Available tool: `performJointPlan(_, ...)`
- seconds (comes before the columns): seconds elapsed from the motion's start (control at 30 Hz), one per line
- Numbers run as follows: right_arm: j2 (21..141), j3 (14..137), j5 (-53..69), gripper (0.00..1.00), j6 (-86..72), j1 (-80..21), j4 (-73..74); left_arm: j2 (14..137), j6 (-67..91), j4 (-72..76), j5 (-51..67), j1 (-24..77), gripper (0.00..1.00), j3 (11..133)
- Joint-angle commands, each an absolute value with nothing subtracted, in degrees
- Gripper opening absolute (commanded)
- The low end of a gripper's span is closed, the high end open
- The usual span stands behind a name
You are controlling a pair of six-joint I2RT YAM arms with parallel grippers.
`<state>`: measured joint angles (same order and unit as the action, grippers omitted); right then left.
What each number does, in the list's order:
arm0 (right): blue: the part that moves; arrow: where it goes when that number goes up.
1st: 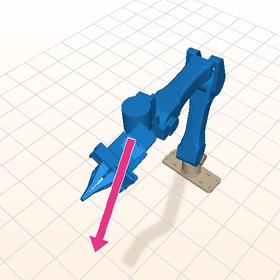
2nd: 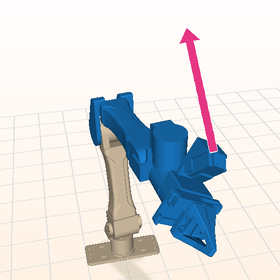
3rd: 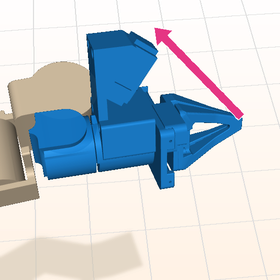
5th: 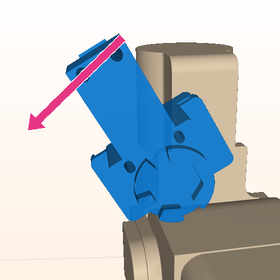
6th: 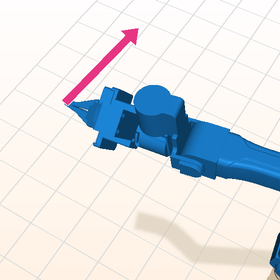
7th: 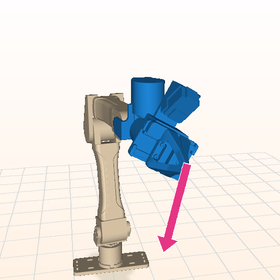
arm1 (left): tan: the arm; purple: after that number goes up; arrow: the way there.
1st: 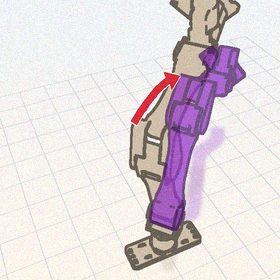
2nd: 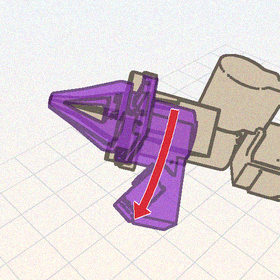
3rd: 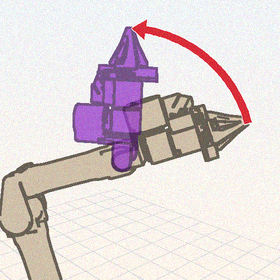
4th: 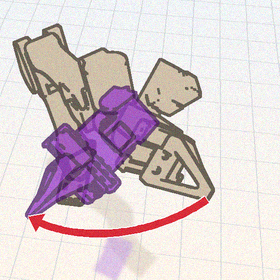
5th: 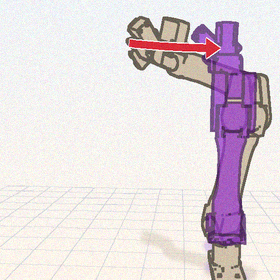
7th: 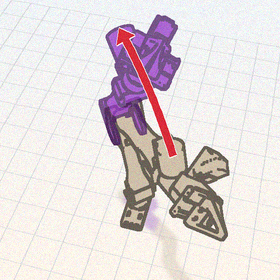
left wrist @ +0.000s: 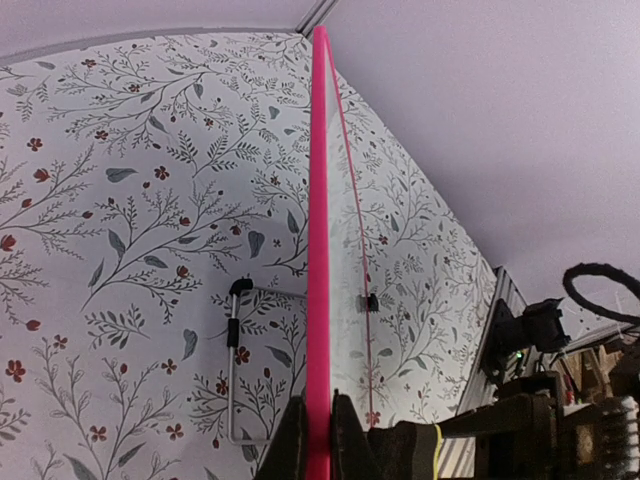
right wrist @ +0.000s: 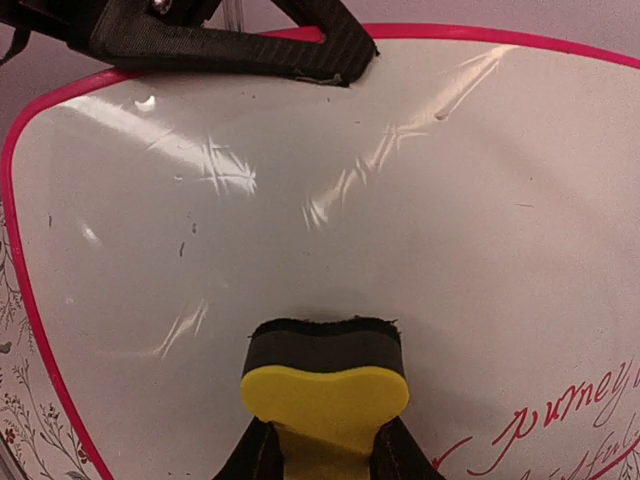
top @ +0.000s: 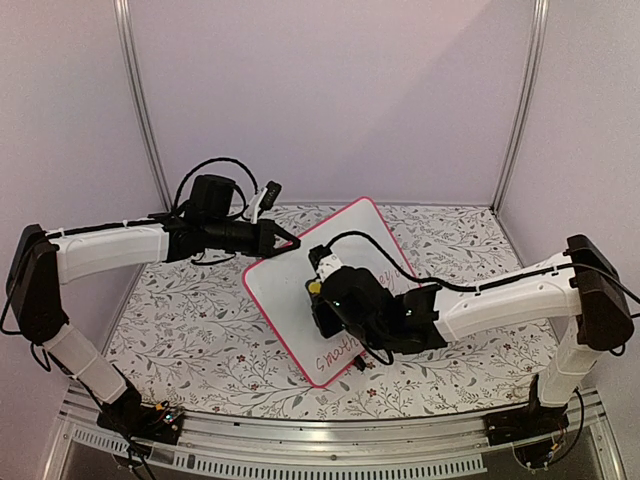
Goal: Erase the whiteboard
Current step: Erase the whiteboard at the center of the board.
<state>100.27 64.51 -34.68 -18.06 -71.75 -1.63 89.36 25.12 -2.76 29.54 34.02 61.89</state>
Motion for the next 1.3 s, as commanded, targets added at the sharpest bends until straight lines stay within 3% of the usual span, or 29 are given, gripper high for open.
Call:
performJointPlan(0.0,100.7,66.2,-37.3,0.26,-15.3,-70.5,-3.6,91.7,20.6,-6.8,26.2,34.6,0.0,60.6)
performJointPlan(0.9,99.8,54.0,-33.3,0.25,-25.1,-71.8,2.6,92.1,20.6,-6.8,26.1,34.5,0.0,60.6)
performJointPlan(1.27,100.5,59.5,-32.5,0.25,-20.9,-72.6,-3.0,92.1,20.7,-6.8,26.1,34.6,0.0,60.6)
